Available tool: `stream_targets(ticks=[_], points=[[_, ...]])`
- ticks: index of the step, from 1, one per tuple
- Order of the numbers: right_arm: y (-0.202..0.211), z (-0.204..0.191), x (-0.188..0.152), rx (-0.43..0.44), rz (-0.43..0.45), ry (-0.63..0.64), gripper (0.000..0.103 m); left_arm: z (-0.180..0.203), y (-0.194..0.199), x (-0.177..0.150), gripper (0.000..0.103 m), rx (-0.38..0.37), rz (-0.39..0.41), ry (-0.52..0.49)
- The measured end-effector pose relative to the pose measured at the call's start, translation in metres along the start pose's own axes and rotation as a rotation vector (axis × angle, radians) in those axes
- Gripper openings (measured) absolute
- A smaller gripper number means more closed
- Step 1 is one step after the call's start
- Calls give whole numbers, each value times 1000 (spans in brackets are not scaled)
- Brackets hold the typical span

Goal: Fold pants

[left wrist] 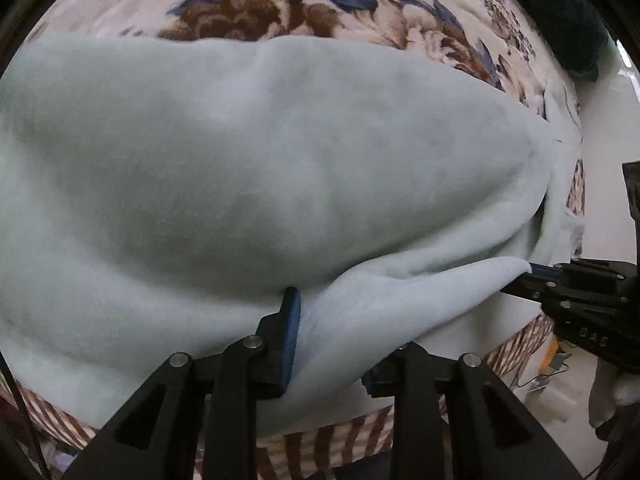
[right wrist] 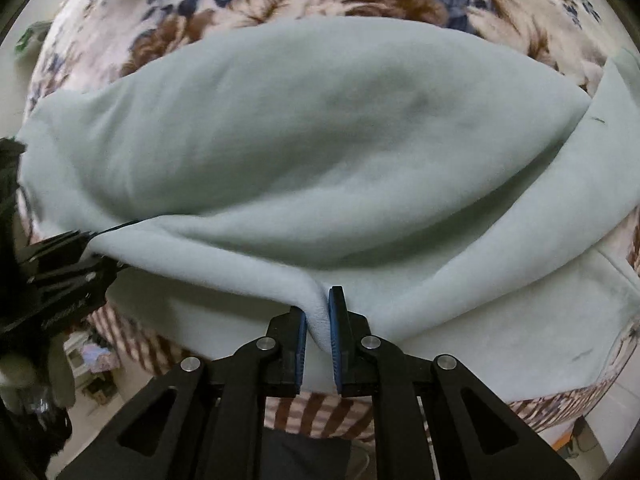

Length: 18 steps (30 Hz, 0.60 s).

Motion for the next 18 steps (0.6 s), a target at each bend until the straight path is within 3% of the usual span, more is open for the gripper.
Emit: stream_targets(ticks=[7, 9, 10, 11, 12, 13, 14, 16, 18], points=[[7, -9, -10, -58, 36, -50, 20, 20, 28, 12, 26, 93, 21, -58], [14, -7, -13, -74, 46, -49, 23, 22, 35, 10, 31, 110, 33, -77], [19, -9, -18, -84, 58, -44, 28, 25, 41, 9, 44, 122, 45, -89], [21, -7, -19, -89, 64, -42, 34, 26, 45, 7, 64, 127, 49, -91], [25, -8, -23, -96, 69, -39, 39, 24, 48, 4, 73, 127, 52, -89], [29, -10, -28, -104, 73, -34, 53, 23, 52, 1, 80, 126, 58, -80], [32, -11, -33, -109, 76, -29, 72, 20, 58, -4, 80, 111, 63, -66], [38, -12, -45, -113, 80, -21, 90, 15, 72, -10, 80, 95, 88, -29], [46, -10, -56, -129, 75, -10, 90, 8, 91, -11, 80, 107, 146, -4]])
Point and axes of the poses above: each gripper's, at about its wrist camera, not at the fingertips, and y roughly against the way its jaws point, z to its right, x to its top, the point moved 9 cm from there along -y, roughly the way its jaws point, and after that the axes turned 9 degrees about -y, right-handed, at the moved point
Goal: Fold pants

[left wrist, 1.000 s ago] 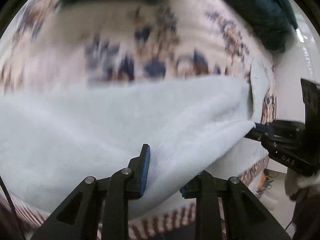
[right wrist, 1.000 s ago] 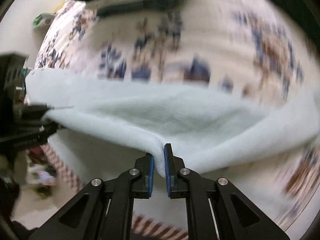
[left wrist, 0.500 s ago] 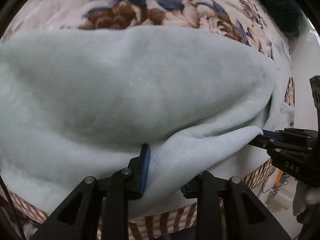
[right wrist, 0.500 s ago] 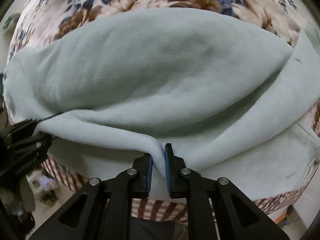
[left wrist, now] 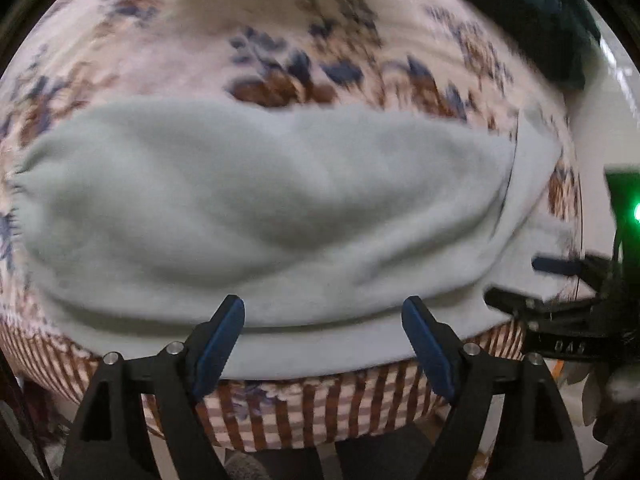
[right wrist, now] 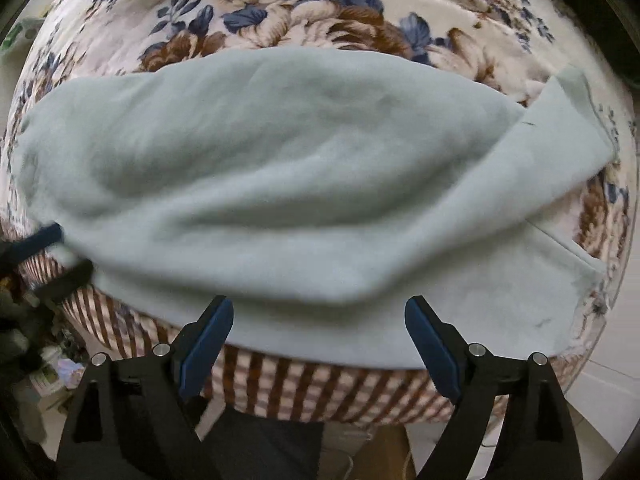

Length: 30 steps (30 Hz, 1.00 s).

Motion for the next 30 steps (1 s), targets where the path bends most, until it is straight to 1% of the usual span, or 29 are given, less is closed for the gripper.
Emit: stream_targets(ticks=[1, 2, 3, 4, 5, 6, 7, 8, 9, 10, 12, 13, 15, 16, 17, 18, 19, 20, 21, 22, 23, 24, 25, 26, 28, 30], points=[[7, 3, -7, 8, -2, -1, 90, -6, 10, 5, 80, 24, 37, 12], [19, 10, -6, 19, 14, -24, 90, -12, 16, 9, 80, 49, 65, 20], [32, 14, 0, 32, 33, -52, 90, -18, 22, 13, 80, 77, 85, 25], [43, 28, 4, 53, 58, -99, 90, -26, 25, 17, 80, 119, 101, 27], [53, 48, 11, 67, 88, -167, 90, -36, 27, 24, 81, 178, 116, 30], [64, 69, 27, 75, 108, -221, 90, -45, 24, 30, 81, 236, 120, 34], [68, 99, 42, 82, 140, -322, 90, -55, 19, 34, 81, 294, 113, 43], [68, 116, 59, 77, 150, -377, 90, -66, 13, 38, 81, 335, 101, 55], [61, 142, 78, 55, 160, -453, 90, -73, 5, 42, 81, 365, 91, 66], [56, 157, 99, 46, 165, -494, 90, -81, -5, 46, 81, 399, 77, 77], [34, 183, 145, 24, 154, -552, 90, -97, -29, 51, 81, 451, 30, 99], [17, 193, 163, 22, 138, -580, 90, -104, -36, 51, 81, 464, 14, 110], [-11, 203, 194, 23, 105, -607, 89, -110, -43, 48, 81, 460, -5, 135], [-29, 207, 201, -13, 67, -598, 87, -114, -46, 46, 81, 459, -15, 154], [-39, 207, 205, -29, 46, -591, 70, -116, -45, 44, 81, 461, -17, 166], [-45, 211, 204, -39, 35, -598, 56, -116, -43, 43, 81, 463, -16, 171], [-42, 214, 201, -25, 71, -604, 38, -116, -41, 43, 81, 469, -18, 175], [-34, 218, 196, -8, 110, -610, 10, -114, -39, 42, 81, 474, -17, 180], [-26, 221, 190, 13, 140, -621, 8, -112, -36, 41, 81, 474, -16, 187], [-7, 230, 176, 68, 207, -658, 8, -109, -33, 38, 81, 463, -12, 203], [3, 237, 165, 83, 238, -679, 8, -105, -30, 37, 81, 456, -5, 218], [17, 245, 148, 110, 278, -709, 8, -103, -27, 33, 81, 447, 5, 232], [31, 256, 122, 144, 315, -755, 8, -99, -24, 29, 81, 442, 9, 241], [35, 265, 106, 157, 324, -778, 8, -95, -22, 25, 81, 440, 7, 247], [35, 281, 52, 186, 323, -864, 8, -86, -19, 16, 81, 429, 10, 262], [15, 292, 12, 225, 288, -949, 8, -79, -19, 10, 81, 423, 10, 265]])
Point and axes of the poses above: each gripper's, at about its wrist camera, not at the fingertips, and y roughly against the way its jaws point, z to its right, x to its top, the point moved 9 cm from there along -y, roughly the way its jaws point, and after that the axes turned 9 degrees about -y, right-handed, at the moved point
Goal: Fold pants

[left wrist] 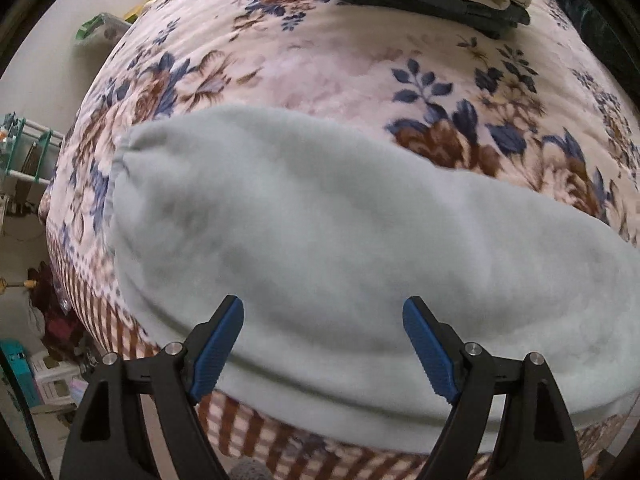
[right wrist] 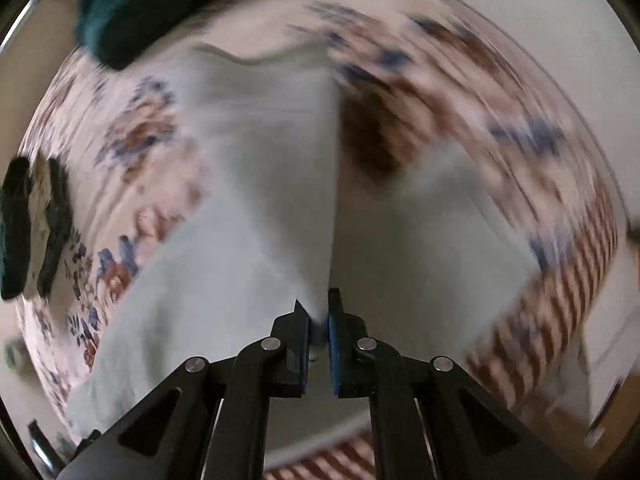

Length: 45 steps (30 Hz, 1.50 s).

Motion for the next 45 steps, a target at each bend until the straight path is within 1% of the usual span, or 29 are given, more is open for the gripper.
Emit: stream_targets(ticks=[3, 5, 6, 7, 8, 10, 11, 13, 14, 15, 16, 17, 18, 20, 21, 24, 28, 30, 33, 34, 35, 37, 39, 40, 41, 42, 43, 44, 45], points=[[-34, 51, -18, 9, -53, -136, 8, 5, 0, -12, 81, 1, 2, 4], [-59, 74, -28, 60, -89, -254, 10, 5, -5, -21, 81, -1, -17, 8], [-73, 81, -33, 81, -131, -308, 14, 4, -6, -23, 81, -3, -17, 12], [-89, 89, -42, 84, -193, -364, 23, 0, -7, -26, 81, 0, -11, 17], [-97, 90, -48, 98, -221, -394, 34, -3, -7, -27, 81, 2, -7, 22], [-97, 93, -55, 118, -224, -397, 43, -12, -7, -31, 81, -10, 8, 48], [-92, 90, -61, 114, -215, -366, 46, -20, -5, -33, 81, -18, 25, 69], [-78, 77, -72, 136, -190, -294, 46, -34, -3, -36, 81, -41, 47, 107], [-70, 68, -80, 147, -187, -250, 47, -47, -1, -39, 81, -71, 57, 145], [-64, 55, -93, 165, -194, -208, 49, -53, 0, -40, 81, -81, 60, 166], [-61, 34, -113, 206, -222, -155, 56, -69, 1, -42, 81, -107, 66, 212], [-60, 19, -126, 224, -247, -123, 57, -83, 1, -42, 81, -118, 67, 246], [-65, -4, -150, 235, -297, -64, 57, -93, 1, -42, 81, -117, 68, 267], [-74, -37, -185, 258, -360, 3, 57, -132, 2, -39, 81, -133, 89, 338], [-83, -54, -207, 251, -389, 23, 57, -148, 2, -38, 81, -139, 98, 363], [-107, -91, -258, 283, -476, -12, 57, -184, -10, -34, 81, -168, 83, 414], [-130, -115, -305, 311, -528, -119, 57, -210, -40, -30, 81, -249, 39, 479], [-133, -118, -315, 331, -533, -162, 57, -215, -57, -29, 81, -304, 7, 520], [-134, -120, -323, 385, -492, -213, 57, -220, -79, -27, 81, -394, -36, 605], [-133, -119, -325, 404, -483, -218, 57, -221, -87, -26, 81, -436, -51, 647], [-130, -117, -324, 416, -475, -219, 57, -222, -92, -24, 81, -461, -52, 672], [-128, -119, -324, 436, -452, -226, 56, -222, -97, -18, 81, -482, -43, 693], [-129, -121, -325, 418, -445, -210, 51, -220, -97, -9, 75, -471, 1, 676], [-129, -124, -327, 408, -436, -203, 42, -219, -96, -7, 60, -447, 18, 643], [-128, -128, -324, 397, -430, -191, 30, -217, -94, -5, 44, -422, 30, 606], [-126, -128, -325, 363, -410, -160, 24, -215, -92, -4, 41, -409, 40, 585], [-120, -121, -316, 355, -397, -144, 15, -216, -85, -4, 32, -380, 71, 546], [-114, -122, -314, 355, -381, -129, 13, -217, -79, -6, 23, -357, 92, 521], [-108, -124, -315, 352, -369, -108, 12, -218, -74, -8, 21, -345, 104, 508]])
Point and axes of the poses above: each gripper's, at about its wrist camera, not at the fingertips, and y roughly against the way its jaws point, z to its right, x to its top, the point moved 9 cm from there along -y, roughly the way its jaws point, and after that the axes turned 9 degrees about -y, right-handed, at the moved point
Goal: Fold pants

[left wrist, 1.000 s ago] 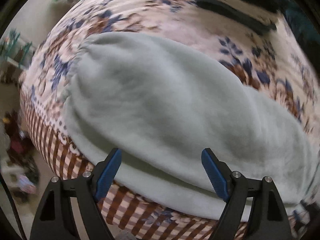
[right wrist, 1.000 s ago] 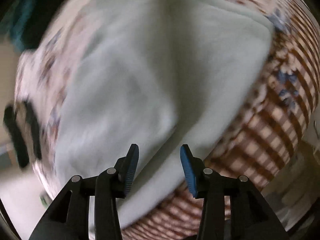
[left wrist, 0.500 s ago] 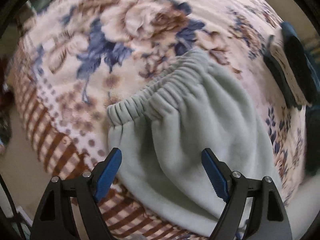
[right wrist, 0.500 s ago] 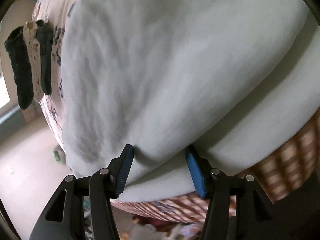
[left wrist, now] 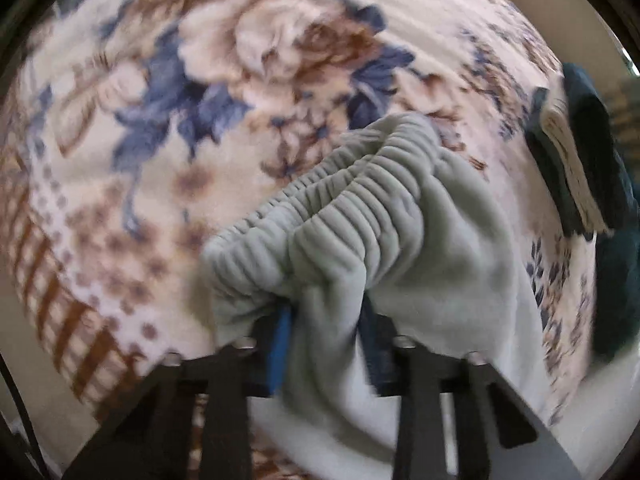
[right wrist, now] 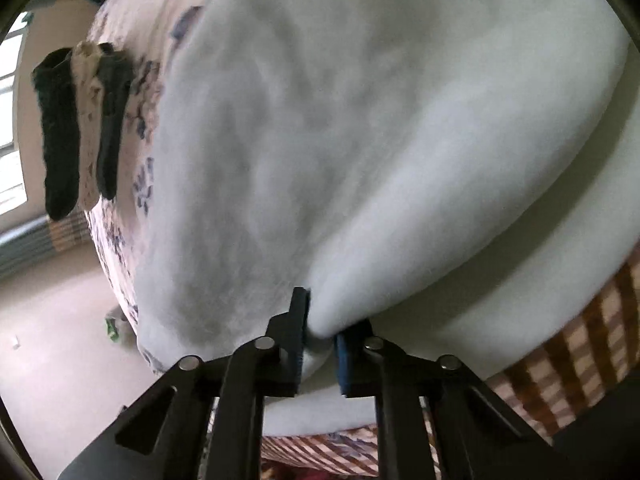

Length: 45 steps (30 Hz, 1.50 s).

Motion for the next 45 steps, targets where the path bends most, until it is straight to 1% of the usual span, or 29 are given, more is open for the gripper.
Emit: stream_targets(ticks=[2, 5, 7, 9, 11, 13, 16, 17, 19, 21, 24, 25, 26, 27, 28, 29, 30, 32, 33, 36, 38, 39, 40, 41, 43, 44, 45], points=[[11, -6, -8, -14, 18, 50, 11, 0, 19, -4, 19, 18, 31, -40], [28, -18, -22, -24, 31, 104, 10, -6, 37, -7, 19, 27, 32, -67], [37, -26, -32, -27, 32, 138, 10, -11, 44, -9, 19, 11, 23, -55], [46, -32, -41, -33, 32, 169, 10, -21, 54, -14, 19, 15, 23, -51], [45, -42, -41, -56, 31, 204, 10, -27, 53, -19, 18, 34, 16, -49], [40, -37, -47, -93, 18, 235, 10, -37, 49, -22, 17, 81, 14, -66], [29, -10, -45, -145, -12, 236, 10, -54, 28, -32, 17, 114, -22, -70], [22, 0, -45, -168, -19, 228, 10, -56, 20, -37, 17, 130, -40, -89], [12, 19, -45, -210, -34, 230, 10, -57, 10, -43, 17, 152, -51, -112], [5, 27, -41, -219, -34, 227, 10, -54, 6, -46, 17, 159, -59, -129], [-6, 18, -29, -242, -63, 287, 15, -43, 18, -45, 23, 178, -45, -152], [-5, 13, -27, -230, -89, 287, 20, -38, 26, -46, 32, 205, -40, -170], [-4, 10, -25, -222, -109, 281, 27, -32, 33, -48, 36, 235, -41, -193], [-3, 9, -23, -222, -121, 277, 34, -22, 39, -50, 37, 259, -39, -224], [3, 6, -18, -226, -126, 267, 54, -6, 48, -54, 38, 283, -22, -283], [14, 6, -14, -223, -117, 262, 70, 5, 52, -56, 47, 297, -14, -325], [28, 5, -8, -220, -95, 267, 72, 19, 56, -61, 54, 303, -5, -366], [58, 9, 2, -234, -43, 293, 72, 57, 64, -73, 84, 305, 37, -463], [74, 14, 6, -243, -14, 304, 72, 73, 64, -77, 88, 297, 48, -495], [126, 23, 41, -343, 134, 336, 72, 135, 51, -95, 89, 254, 61, -604], [161, 33, 86, -415, 250, 315, 72, 177, 29, -109, 89, 249, 38, -663], [181, 41, 117, -456, 317, 287, 72, 192, 22, -115, 89, 253, 32, -680], [198, 49, 143, -473, 366, 256, 72, 213, 13, -120, 89, 241, 21, -699], [212, 55, 168, -482, 410, 230, 72, 239, 0, -127, 89, 220, 16, -728], [235, 66, 214, -506, 480, 200, 72, 271, -12, -133, 89, 220, 16, -770], [238, 65, 236, -520, 507, 200, 72, 288, -19, -139, 89, 216, 13, -796], [238, 67, 257, -543, 513, 208, 72, 304, -25, -144, 89, 217, 14, -820]])
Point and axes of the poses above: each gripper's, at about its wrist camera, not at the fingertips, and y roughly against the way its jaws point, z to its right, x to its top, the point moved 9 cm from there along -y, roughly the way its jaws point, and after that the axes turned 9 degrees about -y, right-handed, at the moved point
